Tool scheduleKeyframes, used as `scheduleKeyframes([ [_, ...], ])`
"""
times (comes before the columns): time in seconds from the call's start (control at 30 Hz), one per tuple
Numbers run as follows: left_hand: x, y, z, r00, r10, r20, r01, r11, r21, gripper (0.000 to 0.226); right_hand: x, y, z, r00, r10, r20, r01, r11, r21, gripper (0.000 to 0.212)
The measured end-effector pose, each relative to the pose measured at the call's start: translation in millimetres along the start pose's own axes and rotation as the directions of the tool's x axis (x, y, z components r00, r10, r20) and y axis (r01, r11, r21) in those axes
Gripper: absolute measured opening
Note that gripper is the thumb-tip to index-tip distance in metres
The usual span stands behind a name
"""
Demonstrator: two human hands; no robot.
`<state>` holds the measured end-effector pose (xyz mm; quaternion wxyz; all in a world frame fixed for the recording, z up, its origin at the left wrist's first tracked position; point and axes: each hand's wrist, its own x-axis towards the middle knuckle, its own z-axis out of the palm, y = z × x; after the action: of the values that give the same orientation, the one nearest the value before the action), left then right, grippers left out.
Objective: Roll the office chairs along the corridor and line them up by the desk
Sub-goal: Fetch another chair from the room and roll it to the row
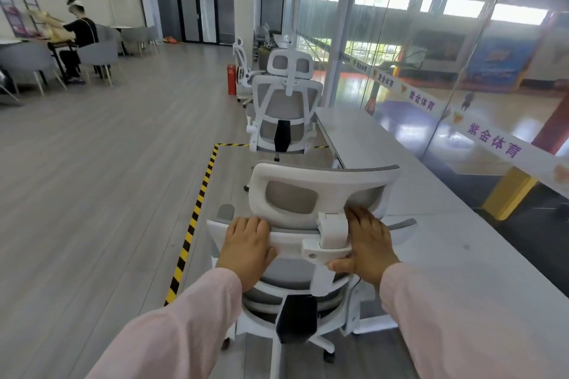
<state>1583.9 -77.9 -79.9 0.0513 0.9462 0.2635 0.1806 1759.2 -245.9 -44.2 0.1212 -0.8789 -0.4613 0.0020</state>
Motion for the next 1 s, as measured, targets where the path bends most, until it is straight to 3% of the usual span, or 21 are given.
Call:
scheduleKeyframes([
  [0.47, 247.9, -22.0, 64.7, 0.994, -0.087, 0.062, 0.089, 0.996, -0.023, 0.029, 259.3, 91.1, 3.6, 0.998, -0.053, 0.039, 0.053, 0.999, 0.006, 0.118],
  [1.0, 483.1, -100.3, 135.0, 0.999, -0.008, -0.036, 0.005, 0.997, -0.076, 0.028, 509.0, 129.8, 20.0, 0.996, 0.023, 0.092, -0.021, 1.0, -0.017, 0.122],
])
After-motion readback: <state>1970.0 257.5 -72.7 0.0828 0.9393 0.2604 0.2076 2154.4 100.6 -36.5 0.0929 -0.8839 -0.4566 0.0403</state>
